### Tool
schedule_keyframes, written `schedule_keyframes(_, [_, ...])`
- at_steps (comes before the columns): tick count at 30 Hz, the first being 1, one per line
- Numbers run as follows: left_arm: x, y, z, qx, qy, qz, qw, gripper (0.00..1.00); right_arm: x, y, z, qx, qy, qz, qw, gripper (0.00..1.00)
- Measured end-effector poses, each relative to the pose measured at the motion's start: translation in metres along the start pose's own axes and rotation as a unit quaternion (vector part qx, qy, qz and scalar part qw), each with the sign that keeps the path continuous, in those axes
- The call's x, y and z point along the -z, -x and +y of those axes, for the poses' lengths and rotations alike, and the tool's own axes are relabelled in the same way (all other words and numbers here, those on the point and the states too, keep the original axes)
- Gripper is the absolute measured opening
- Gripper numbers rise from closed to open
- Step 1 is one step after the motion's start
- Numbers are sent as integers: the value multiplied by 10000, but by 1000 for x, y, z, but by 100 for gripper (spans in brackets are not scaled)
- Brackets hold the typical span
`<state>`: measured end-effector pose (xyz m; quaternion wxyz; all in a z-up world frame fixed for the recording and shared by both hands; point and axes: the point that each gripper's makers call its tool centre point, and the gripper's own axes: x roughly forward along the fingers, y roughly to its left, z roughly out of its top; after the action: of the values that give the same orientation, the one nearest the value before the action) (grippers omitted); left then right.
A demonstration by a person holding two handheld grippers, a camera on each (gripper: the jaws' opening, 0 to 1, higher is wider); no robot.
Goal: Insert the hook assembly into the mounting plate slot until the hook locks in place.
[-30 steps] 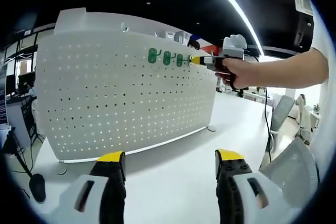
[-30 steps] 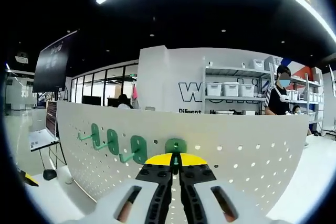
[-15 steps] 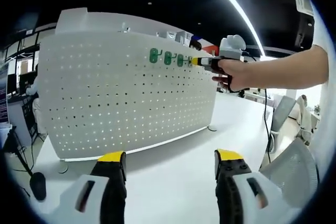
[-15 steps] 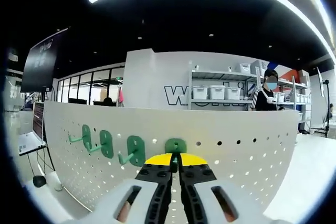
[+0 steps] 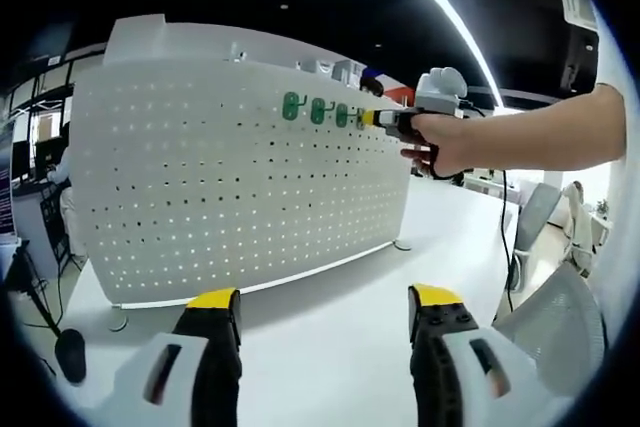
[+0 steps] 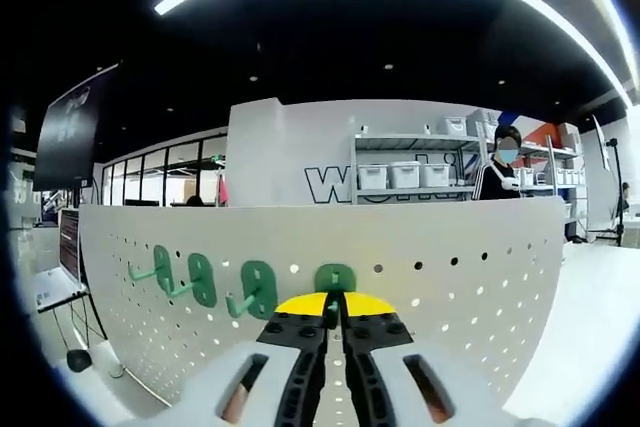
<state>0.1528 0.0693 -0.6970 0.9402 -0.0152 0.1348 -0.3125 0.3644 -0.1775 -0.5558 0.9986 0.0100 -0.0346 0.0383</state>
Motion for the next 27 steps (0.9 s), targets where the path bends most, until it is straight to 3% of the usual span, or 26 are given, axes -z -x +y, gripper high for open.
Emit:
schedule_keyframes(6, [0,1,2,-22,14,0,10000,70,1,2,1,-304,111,44,9995,4])
schedule_keyframes(9, [0,-1,2,-13,8,2,10000,70,2,3,3,-609,-49,63,9981,6])
schedule_keyframes(12, [0,-2,1,2,15,-6,10000,70,6,5,8,-953,212,182,9951,10])
schedule_keyframes(27, [-2,-3,2,11,3,1,10000,70,17,16,25,-1643,301,203,9857,50])
